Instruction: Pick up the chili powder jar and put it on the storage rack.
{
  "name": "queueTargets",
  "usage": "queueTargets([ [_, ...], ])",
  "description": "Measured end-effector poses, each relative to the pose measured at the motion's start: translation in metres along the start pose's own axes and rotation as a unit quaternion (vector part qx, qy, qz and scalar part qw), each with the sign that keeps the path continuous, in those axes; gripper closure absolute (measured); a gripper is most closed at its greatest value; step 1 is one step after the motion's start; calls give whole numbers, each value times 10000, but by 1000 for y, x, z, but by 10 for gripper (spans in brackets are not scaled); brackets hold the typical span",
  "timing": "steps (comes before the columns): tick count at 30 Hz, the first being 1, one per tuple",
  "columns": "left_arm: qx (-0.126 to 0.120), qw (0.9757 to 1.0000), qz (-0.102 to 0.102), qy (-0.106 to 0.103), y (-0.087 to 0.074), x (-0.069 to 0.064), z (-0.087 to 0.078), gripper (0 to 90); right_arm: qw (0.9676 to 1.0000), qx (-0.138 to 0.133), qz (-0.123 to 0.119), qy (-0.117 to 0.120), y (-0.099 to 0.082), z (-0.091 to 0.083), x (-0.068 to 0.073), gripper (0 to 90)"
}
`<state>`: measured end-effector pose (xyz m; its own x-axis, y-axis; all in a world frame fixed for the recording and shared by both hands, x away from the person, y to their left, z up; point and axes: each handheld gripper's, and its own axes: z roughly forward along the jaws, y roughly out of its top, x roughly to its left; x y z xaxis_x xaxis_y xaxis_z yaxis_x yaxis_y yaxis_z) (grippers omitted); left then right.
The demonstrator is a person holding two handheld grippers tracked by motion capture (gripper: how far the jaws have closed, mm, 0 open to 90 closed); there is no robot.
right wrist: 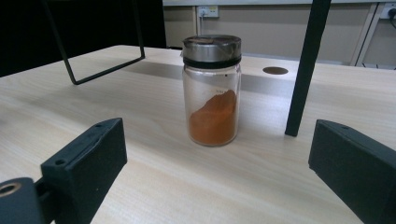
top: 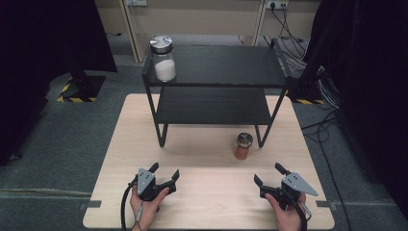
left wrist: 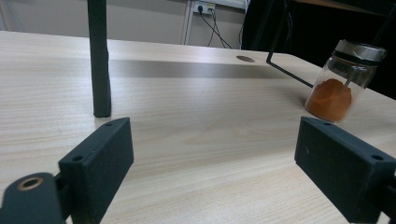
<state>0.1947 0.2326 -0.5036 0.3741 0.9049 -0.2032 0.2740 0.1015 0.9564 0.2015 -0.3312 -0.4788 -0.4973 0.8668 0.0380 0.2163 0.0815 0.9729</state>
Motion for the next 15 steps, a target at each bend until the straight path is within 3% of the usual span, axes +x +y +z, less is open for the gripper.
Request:
queueTargets([
  [15,10,10000,7,-16,0,0,0,112,9998,28,-168,73,25,35,-3,45],
])
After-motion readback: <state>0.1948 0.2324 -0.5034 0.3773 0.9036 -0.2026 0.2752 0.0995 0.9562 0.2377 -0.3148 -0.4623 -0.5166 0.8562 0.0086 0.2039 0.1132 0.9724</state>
